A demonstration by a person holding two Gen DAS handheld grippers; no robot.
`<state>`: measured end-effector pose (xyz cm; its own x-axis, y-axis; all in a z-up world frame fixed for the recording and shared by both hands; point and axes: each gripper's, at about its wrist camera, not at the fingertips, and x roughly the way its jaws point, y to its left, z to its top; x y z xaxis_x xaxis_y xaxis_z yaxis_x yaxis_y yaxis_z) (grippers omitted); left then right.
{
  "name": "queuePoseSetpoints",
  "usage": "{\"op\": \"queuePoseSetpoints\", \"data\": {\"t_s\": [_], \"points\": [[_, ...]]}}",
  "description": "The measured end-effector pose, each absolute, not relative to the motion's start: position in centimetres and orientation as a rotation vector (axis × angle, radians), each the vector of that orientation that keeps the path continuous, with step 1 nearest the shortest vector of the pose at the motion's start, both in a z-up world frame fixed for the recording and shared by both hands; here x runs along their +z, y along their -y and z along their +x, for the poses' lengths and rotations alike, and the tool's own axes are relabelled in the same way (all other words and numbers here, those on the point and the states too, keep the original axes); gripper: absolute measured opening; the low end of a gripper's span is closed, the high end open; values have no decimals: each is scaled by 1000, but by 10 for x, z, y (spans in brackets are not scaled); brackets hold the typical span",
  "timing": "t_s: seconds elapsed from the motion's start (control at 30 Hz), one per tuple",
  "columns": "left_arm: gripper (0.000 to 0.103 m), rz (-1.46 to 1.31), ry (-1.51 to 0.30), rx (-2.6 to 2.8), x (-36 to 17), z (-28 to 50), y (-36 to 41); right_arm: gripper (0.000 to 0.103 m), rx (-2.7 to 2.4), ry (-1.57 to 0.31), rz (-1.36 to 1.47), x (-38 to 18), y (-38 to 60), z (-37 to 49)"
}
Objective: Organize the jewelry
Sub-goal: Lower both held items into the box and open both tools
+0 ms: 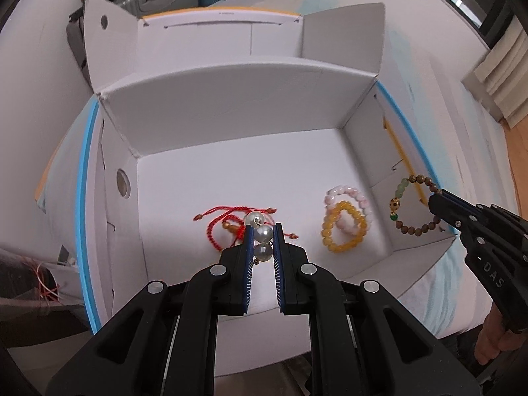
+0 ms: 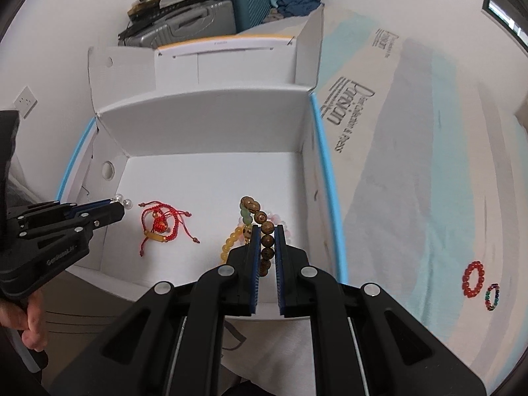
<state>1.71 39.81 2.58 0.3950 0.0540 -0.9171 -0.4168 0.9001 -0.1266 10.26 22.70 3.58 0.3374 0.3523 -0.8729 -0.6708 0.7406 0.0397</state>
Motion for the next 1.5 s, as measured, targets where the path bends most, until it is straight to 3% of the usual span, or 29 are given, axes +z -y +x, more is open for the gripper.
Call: {"op": "queuePoseSetpoints", "data": {"t_s": [0.9,1.3,1.37,1.5], "points": [[10,-307,-1337,362,-34,38,-403,7,660,-1153,-428,-26,-264,124],[13,-302,-1308,365,-31,40,-400,10,653,-1153,-423,-22,-264,121],[13,-306,-1293,369,-28,37,-400,22,657,-1146,-414,-18,-263,121],[41,-293,-1244,399,-17,31,-399,35,665,-1112,-392,-5,-257,118]]}}
